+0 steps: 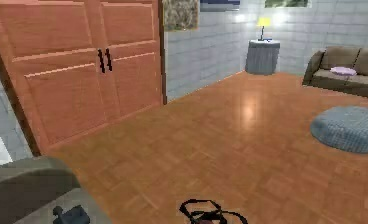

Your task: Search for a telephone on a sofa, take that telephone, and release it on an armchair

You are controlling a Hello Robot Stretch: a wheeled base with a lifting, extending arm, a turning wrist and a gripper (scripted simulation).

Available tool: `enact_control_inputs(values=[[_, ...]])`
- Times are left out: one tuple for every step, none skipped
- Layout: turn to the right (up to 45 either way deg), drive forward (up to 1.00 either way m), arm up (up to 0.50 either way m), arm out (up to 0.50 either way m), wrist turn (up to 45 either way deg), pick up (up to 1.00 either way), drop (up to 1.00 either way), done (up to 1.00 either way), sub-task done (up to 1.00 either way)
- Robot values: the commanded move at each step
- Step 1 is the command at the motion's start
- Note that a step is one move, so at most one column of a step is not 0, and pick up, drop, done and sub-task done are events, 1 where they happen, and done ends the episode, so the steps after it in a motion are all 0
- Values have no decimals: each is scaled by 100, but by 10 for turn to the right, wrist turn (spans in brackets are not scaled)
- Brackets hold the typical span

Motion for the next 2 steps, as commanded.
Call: enact_control_inputs(values=[[-450, 0, 0, 0, 0, 0, 0, 0, 0], [-390, 0, 0, 0, 0, 0, 0, 0, 0]])
